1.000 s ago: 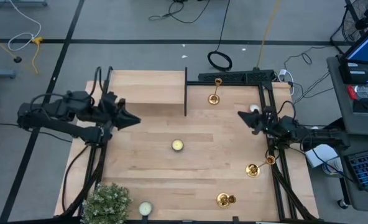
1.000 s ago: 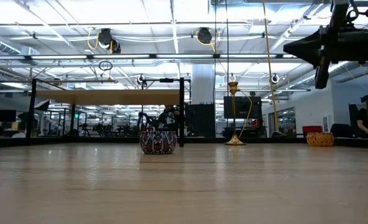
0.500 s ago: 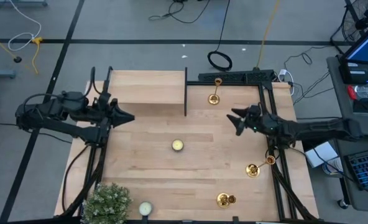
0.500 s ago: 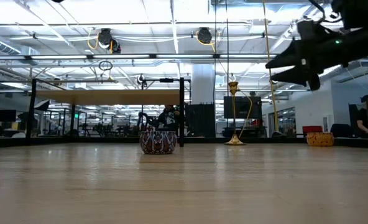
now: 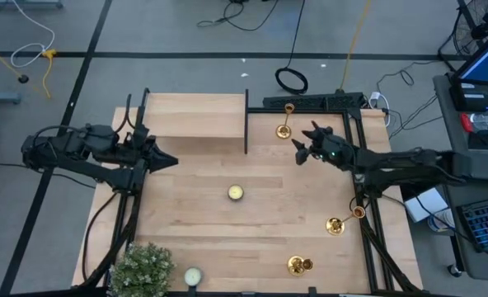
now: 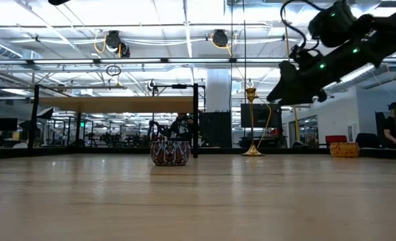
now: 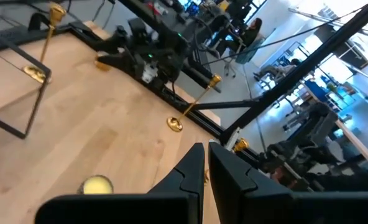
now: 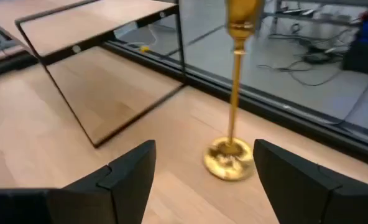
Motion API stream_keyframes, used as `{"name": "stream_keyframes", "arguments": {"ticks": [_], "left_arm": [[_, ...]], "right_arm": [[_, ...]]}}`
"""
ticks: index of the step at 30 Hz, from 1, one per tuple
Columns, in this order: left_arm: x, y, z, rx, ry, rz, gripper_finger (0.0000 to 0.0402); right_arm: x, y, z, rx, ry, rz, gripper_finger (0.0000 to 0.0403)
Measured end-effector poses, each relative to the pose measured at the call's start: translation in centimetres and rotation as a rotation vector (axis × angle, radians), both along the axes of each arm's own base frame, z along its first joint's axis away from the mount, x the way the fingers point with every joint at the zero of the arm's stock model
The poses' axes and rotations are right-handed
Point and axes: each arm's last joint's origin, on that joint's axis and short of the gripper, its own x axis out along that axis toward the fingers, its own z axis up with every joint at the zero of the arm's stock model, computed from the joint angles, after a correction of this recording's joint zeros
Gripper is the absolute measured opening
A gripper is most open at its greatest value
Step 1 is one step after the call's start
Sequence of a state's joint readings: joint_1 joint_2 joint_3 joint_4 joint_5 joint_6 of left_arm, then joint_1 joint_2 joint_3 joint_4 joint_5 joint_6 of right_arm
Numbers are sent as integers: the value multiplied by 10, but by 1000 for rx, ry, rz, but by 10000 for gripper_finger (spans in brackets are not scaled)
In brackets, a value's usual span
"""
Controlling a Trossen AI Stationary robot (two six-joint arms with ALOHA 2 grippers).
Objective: Pick & Place candle stick holders
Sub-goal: Put the top gold candle holder on the shelf
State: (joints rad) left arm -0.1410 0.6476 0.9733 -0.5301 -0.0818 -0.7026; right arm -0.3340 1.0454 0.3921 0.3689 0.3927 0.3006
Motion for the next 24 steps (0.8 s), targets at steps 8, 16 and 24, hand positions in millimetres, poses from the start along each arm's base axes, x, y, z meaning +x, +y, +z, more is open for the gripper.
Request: {"name": "stream_keyframes", "arguments": {"ticks": [8, 16, 24], "left_arm": [[1, -5, -1, -4, 7, 0, 26], [4, -9, -2, 13, 17, 24, 26], [4, -9, -4, 26, 39, 54, 26]], "right_arm": [[9, -21, -14, 35, -32, -18, 270], [9, -36, -20, 15, -23, -40, 270], [15, -52, -34, 58, -32, -10, 270]]}}
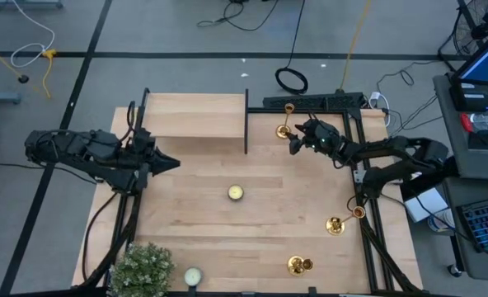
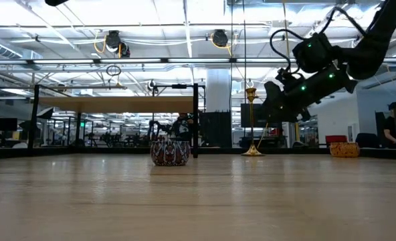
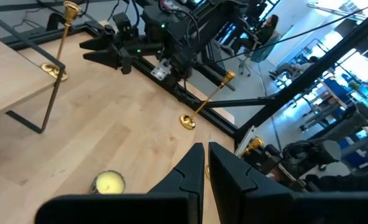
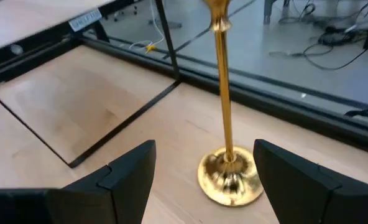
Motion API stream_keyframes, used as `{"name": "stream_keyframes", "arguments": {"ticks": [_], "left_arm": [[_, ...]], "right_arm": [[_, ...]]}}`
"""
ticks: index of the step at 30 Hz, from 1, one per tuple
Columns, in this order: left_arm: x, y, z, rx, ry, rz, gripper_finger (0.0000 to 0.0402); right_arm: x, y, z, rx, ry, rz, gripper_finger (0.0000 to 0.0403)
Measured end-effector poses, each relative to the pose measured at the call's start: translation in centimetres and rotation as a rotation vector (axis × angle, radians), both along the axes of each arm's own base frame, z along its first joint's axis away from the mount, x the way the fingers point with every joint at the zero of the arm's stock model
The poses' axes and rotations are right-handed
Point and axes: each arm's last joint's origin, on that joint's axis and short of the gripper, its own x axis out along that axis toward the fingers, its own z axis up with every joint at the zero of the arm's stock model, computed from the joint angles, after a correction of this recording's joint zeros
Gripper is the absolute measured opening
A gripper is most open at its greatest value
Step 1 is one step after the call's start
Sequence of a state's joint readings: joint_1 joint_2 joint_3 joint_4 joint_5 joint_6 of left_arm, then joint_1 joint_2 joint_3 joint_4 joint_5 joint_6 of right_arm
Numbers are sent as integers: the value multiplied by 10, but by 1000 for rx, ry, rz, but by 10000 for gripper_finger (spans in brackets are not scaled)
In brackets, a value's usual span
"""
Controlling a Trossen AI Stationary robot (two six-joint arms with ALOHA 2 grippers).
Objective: Pick & Place candle stick holders
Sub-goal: Put the top gold candle holder on the shelf
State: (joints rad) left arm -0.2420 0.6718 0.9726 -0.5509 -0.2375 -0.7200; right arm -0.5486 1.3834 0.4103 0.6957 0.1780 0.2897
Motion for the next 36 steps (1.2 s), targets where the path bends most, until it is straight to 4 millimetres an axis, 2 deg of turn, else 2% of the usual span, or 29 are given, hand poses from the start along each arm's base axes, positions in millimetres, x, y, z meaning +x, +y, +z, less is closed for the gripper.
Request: {"name": "stream_keyframes", "arguments": {"ticks": [5, 11, 22, 29, 36], "left_arm": [[1, 0, 0, -8, 2, 2, 26], [0, -1, 0, -33, 3, -1, 26], [-1, -6, 0, -30, -1, -10, 26], [-1, -6, 0, -26, -3, 12, 26], [-1, -6, 0, -41, -3, 16, 26]], "right_arm": [[19, -12, 9, -47, 15, 20, 270], [38, -25, 13, -61, 121, 42, 270], [35, -23, 8, -40, 179, 8, 270], [31, -33, 12, -94, 172, -80, 270], [25, -41, 12, -47, 122, -117, 265]]}}
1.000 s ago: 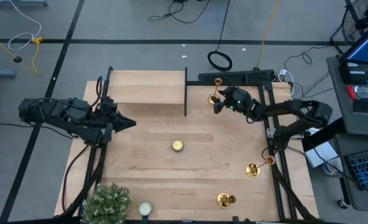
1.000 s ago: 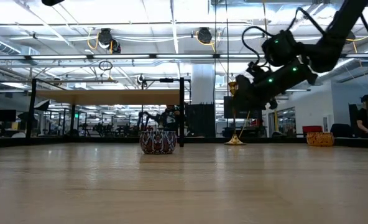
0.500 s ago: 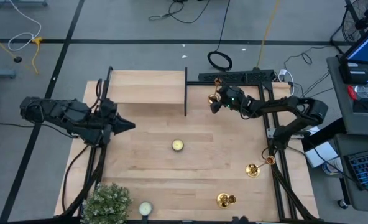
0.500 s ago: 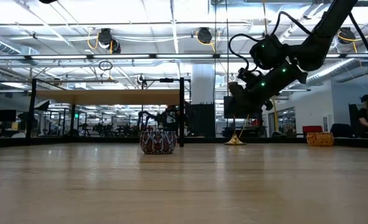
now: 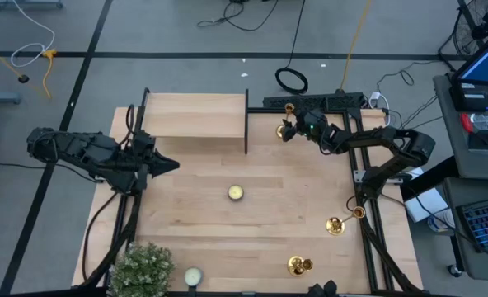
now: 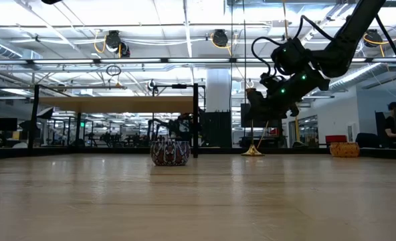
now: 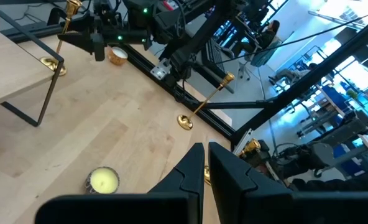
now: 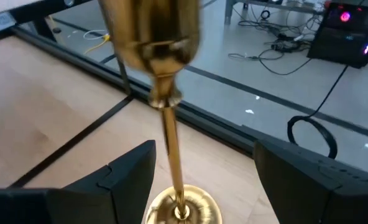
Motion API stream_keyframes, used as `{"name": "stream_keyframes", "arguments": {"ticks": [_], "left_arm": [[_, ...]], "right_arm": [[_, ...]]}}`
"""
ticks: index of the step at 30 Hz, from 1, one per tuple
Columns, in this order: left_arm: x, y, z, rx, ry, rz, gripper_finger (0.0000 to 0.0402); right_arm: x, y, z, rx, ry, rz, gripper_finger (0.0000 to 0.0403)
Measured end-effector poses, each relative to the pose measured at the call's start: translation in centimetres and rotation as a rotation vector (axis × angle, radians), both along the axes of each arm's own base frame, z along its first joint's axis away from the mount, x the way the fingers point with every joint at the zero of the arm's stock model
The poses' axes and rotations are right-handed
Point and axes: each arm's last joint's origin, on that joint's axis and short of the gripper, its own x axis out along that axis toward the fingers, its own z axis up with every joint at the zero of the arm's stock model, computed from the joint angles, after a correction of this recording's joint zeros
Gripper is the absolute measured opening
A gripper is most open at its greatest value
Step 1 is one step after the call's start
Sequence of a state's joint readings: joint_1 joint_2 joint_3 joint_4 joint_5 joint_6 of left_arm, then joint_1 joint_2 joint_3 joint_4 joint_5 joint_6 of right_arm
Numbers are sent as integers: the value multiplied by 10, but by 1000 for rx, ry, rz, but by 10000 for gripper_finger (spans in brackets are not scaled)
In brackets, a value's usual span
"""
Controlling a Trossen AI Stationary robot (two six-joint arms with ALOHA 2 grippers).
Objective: Pick & Place candle stick holders
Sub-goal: Put the top gold candle holder on the shelf
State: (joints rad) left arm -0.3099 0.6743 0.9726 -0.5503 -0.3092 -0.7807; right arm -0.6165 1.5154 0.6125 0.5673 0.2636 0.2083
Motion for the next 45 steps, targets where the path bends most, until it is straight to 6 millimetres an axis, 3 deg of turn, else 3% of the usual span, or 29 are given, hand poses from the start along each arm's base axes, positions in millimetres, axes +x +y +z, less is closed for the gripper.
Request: {"name": "stream_keyframes", "arguments": {"ticks": [17, 24, 34, 39, 45], "left_arm": [[0, 1, 0, 12, -1, 14, 26], [0, 0, -1, 13, 1, 14, 26], [6, -1, -19, -17, 56, 27, 26], [9, -2, -31, -42, 88, 37, 26], [13, -3, -42, -42, 98, 40, 26]], "right_arm": [[4, -1, -2, 48, -69, 80, 117], [5, 0, -2, 100, -113, 113, 19], [7, 3, -3, 142, -138, 181, 11], [12, 14, 1, 189, -170, 242, 15], [9, 32, 22, 179, -186, 297, 13]]}}
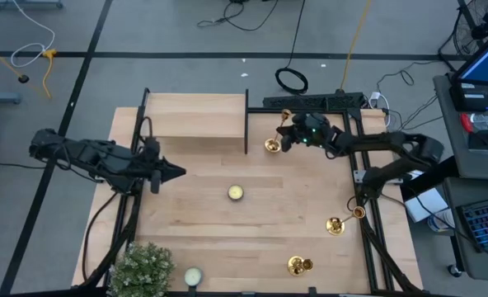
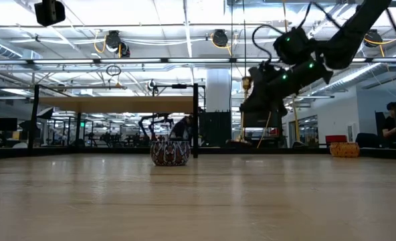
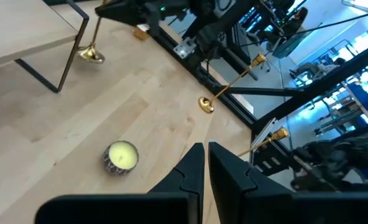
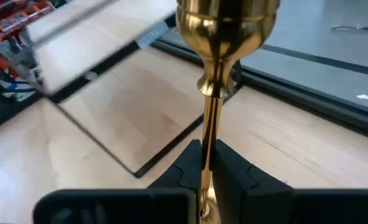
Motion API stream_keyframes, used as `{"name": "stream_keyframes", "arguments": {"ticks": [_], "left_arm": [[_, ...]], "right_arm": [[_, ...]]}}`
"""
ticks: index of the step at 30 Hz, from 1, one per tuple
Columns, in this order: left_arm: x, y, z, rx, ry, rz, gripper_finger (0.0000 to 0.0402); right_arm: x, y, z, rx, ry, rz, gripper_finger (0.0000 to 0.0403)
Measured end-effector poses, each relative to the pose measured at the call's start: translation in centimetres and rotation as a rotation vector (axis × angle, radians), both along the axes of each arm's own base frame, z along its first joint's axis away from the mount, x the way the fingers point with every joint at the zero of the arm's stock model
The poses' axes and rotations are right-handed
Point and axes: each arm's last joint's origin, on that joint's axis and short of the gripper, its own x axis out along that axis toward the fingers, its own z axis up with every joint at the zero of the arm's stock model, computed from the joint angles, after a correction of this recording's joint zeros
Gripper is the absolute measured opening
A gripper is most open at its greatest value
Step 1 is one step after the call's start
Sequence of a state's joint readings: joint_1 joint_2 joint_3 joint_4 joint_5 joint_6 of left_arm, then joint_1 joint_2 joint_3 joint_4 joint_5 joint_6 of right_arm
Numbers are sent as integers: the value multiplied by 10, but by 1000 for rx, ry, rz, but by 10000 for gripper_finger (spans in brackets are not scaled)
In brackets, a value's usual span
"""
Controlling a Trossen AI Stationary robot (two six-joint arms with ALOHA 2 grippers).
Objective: Pick & Place candle stick holders
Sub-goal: Put the top gold candle holder on the shelf
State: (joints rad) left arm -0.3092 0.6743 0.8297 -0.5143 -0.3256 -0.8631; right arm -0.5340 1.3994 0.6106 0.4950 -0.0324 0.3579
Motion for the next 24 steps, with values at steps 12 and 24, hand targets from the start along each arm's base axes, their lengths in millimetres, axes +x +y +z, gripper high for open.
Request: {"name": "stream_keyframes", "arguments": {"ticks": [12, 24], "left_arm": [[8, 0, -15, 16, -20, 89, 26], [44, 11, 0, 212, -191, 151, 26]], "right_arm": [[-30, 48, 69, -11, -200, 91, 13], [-16, 110, 133, 63, -368, 359, 13]]}}
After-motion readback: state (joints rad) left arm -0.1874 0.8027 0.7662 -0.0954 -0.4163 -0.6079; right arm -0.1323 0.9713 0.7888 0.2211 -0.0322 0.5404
